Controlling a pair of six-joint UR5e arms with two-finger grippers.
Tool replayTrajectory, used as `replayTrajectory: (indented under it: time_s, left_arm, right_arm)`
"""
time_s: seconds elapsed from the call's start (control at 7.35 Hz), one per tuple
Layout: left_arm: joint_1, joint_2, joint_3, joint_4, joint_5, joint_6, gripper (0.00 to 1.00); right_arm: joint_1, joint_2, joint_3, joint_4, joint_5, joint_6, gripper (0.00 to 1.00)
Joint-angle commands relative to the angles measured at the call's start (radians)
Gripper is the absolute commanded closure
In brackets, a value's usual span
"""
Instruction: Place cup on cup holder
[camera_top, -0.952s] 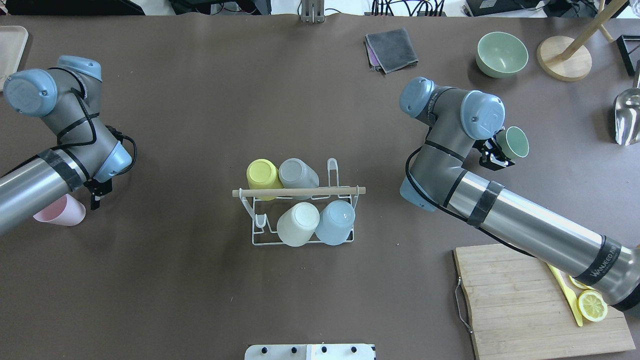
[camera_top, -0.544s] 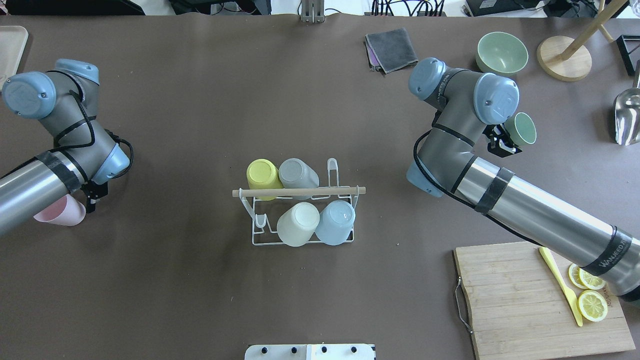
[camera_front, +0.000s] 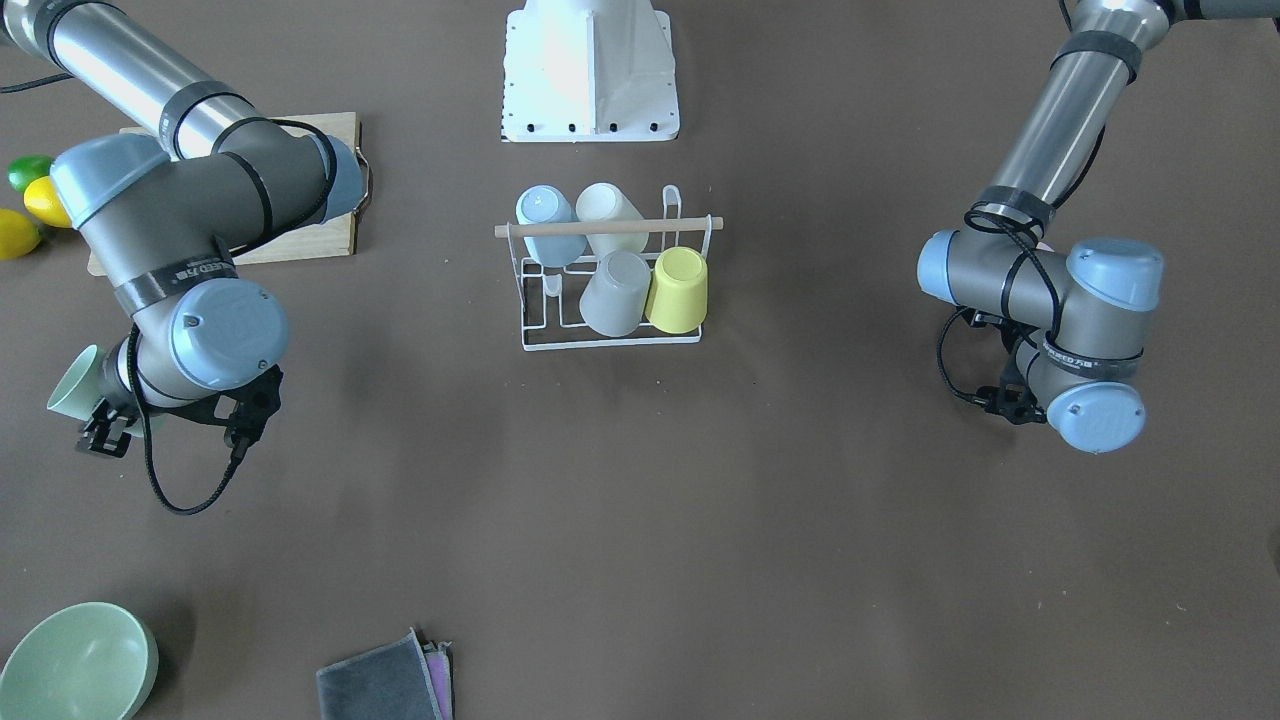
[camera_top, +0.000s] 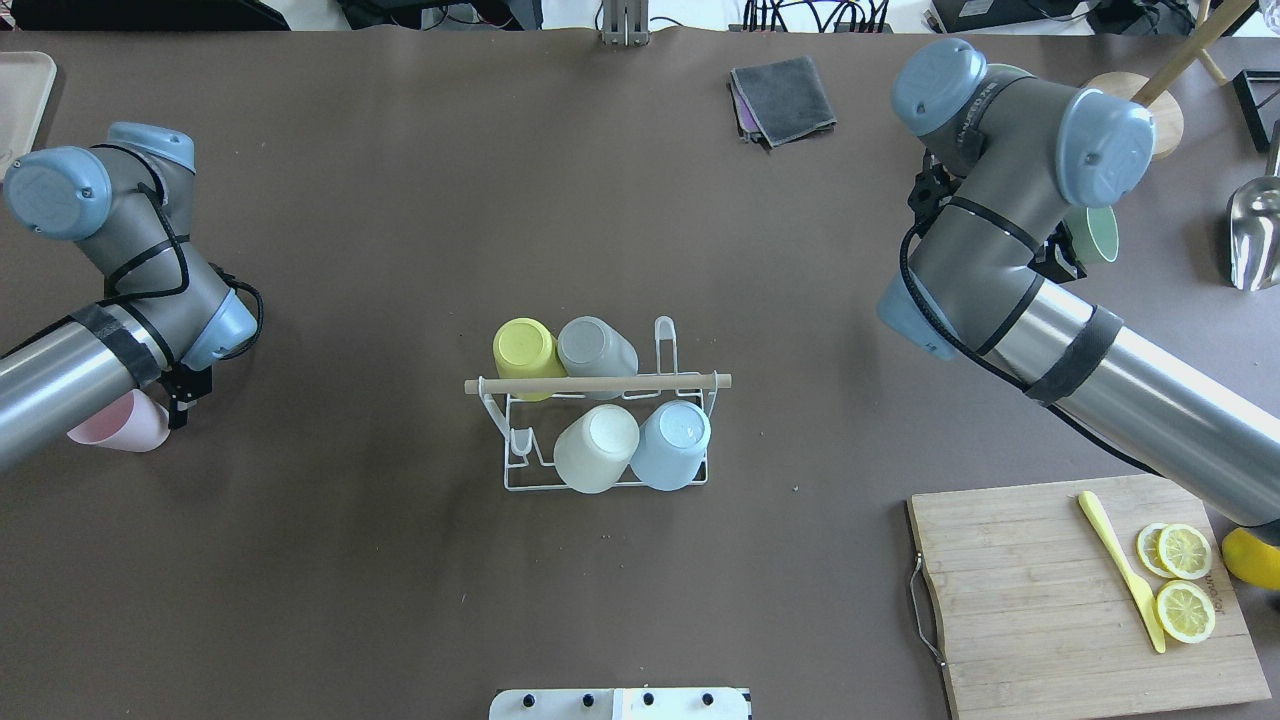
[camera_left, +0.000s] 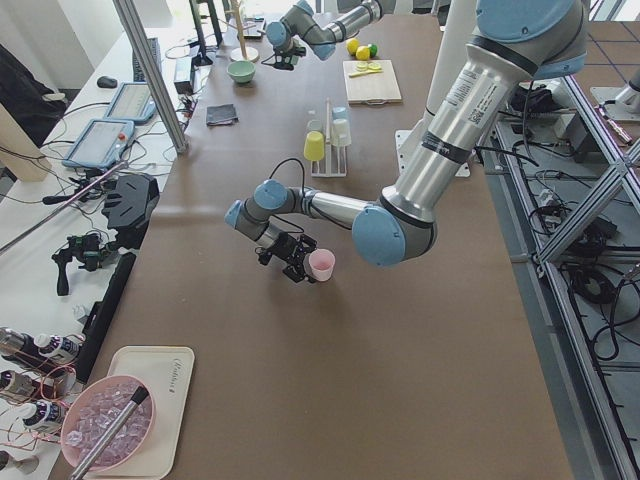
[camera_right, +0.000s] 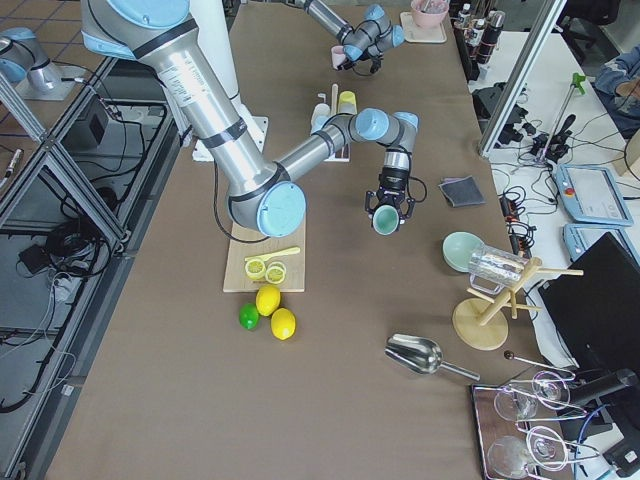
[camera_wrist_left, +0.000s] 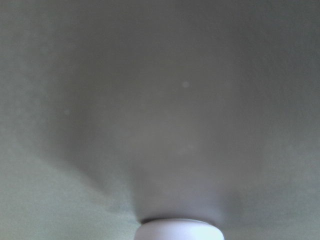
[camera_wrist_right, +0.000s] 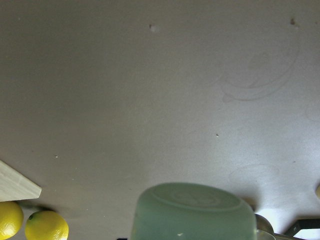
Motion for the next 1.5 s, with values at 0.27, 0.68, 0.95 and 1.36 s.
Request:
replayTrajectory:
  time_s: [0.27,0.68,0.95,1.36]
  left_arm:
    - [0.0,0.0,-0.006,0.041,0.001,0.001,0.82]
    - [-0.037,-0.003,-0.123,0.148,0.025,0.002,1.0]
    - [-0.104,-0.004,-0.23,0.165,0.056,-0.001,1.0]
    - [-0.15,-0.003,-0.435,0.158,0.054,-0.016,1.0]
  right_arm:
    - [0.09,-0.016,0.088,0.027,0.271,0.044,0.73]
    - [0.141,-0.1,0.108,0.328,0.472,0.202,0.73]
    - [0.162,-0.215,0.109,0.618,0.622,0.343,0.75]
    - [0.187,-0.301,0.109,0.954,0.797,0.53,0.76]
